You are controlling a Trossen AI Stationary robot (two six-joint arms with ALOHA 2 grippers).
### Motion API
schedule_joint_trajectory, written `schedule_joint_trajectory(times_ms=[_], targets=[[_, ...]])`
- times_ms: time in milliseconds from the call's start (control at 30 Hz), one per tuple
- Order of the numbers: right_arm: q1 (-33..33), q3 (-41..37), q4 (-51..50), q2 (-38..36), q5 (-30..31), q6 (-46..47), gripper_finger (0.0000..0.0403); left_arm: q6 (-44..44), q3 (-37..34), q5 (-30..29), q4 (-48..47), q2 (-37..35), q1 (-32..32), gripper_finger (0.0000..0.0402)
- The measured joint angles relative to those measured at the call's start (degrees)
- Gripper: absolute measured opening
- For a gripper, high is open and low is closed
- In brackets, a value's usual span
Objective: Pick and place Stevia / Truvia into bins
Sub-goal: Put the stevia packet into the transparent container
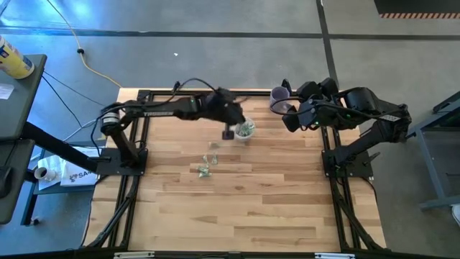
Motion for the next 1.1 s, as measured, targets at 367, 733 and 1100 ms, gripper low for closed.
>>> schedule_joint_trajectory(times_ms=[367,733,1100], targets=[[0.00,-0.02,0.00,0.00,-0.65,0.42,0.0314,-6.56,-0.09,-2.75,5.04,9.79,0.79,0.0120],[0.00,-0.01,0.00,-0.01,-0.86,0.21,0.0314,-15.35,1.97,-6.82,-23.46,-0.08,-1.46,0.0227],[0.00,0.00,0.00,0.00,-1.13,-0.09,0.0314,-5.47,-13.32,-1.52,-18.85,2.72,-2.26,0.0216]])
